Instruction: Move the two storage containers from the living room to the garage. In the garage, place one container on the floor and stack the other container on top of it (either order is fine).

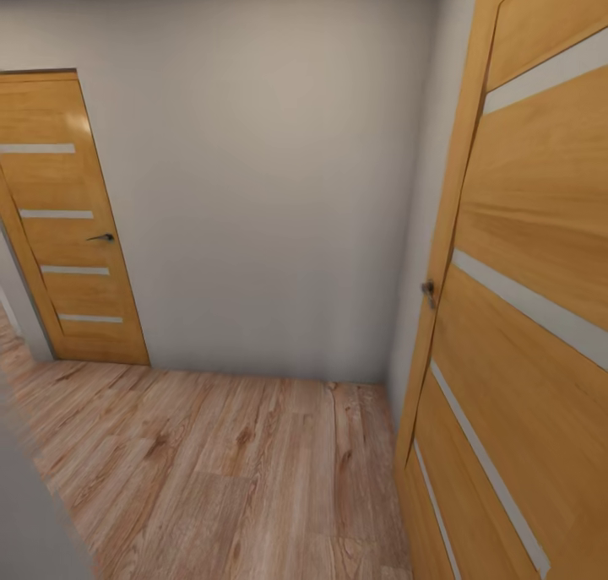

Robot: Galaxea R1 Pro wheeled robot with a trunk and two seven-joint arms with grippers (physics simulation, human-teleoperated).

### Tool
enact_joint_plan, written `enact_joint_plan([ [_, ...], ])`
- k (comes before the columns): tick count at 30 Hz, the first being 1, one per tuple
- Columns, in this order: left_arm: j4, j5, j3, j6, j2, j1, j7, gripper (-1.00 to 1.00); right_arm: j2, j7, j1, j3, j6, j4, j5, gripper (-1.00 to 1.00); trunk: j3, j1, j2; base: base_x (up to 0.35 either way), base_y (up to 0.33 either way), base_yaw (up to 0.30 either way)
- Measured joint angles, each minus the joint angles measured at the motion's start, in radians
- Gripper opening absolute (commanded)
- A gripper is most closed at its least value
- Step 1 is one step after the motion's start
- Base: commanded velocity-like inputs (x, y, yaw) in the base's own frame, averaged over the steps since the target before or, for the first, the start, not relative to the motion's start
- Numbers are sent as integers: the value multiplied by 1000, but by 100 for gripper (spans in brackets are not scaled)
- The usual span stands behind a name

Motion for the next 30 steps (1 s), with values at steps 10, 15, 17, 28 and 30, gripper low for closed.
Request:
enact_joint_plan([
  [10,0,0,1,0,0,0,0,100,-1,0,0,-1,0,0,-1,100,0,0,0,317,0,0],
  [15,0,0,0,0,1,0,0,100,-1,0,0,-1,0,0,-1,100,0,0,0,321,0,0],
  [17,0,0,0,0,1,1,0,100,-1,0,0,-1,0,0,-1,100,0,0,0,321,0,0],
  [28,0,2,0,1,1,1,0,100,-1,0,0,0,0,0,-1,100,0,0,0,321,0,0],
  [30,0,2,0,1,1,0,0,100,-1,0,0,0,0,0,-1,100,0,0,0,321,0,0],
])
